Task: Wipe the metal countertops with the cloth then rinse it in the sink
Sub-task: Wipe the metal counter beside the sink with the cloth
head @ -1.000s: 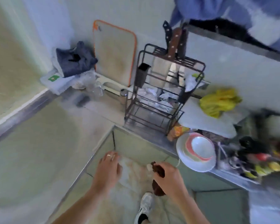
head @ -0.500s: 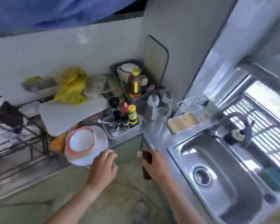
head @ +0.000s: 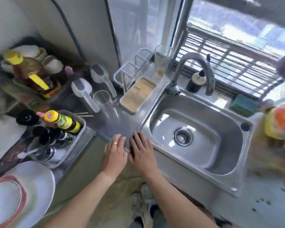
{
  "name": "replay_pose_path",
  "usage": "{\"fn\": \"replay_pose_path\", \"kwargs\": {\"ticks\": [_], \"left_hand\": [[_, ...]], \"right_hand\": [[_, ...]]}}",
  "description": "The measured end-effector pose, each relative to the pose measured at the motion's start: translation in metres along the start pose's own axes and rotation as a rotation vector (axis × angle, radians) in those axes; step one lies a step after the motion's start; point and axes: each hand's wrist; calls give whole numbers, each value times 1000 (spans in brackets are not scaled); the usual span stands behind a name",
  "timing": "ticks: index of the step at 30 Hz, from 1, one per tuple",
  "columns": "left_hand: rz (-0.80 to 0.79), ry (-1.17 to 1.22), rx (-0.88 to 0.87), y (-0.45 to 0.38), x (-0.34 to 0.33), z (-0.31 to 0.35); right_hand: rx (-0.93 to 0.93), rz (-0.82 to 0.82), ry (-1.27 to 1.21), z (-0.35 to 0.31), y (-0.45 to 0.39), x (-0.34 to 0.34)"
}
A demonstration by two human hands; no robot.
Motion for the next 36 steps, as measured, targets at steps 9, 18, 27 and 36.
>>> {"fn": "replay_pose_path", "kwargs": {"ticks": [9, 18, 27, 36], "left_hand": [[61, -5, -174, 8, -62, 56], [-34, 35, -477, 21, -108, 175], [-23, -22, -666, 54, -150, 267], [-193, -79, -881, 56, -178, 348]], "right_hand": [[-66, 177, 17, 95, 98, 11], [-293, 200, 80, 208, 201, 46], [-468, 289, 99, 313, 277, 63], [-1051, 358, 183, 440, 299, 113]]}}
Point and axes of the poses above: each hand's wrist, its own y-axis away from the middle knuckle, its own x-axis out of the back of the hand, z = x × y, and after that the axes turned 7 degrees about -x, right-handed
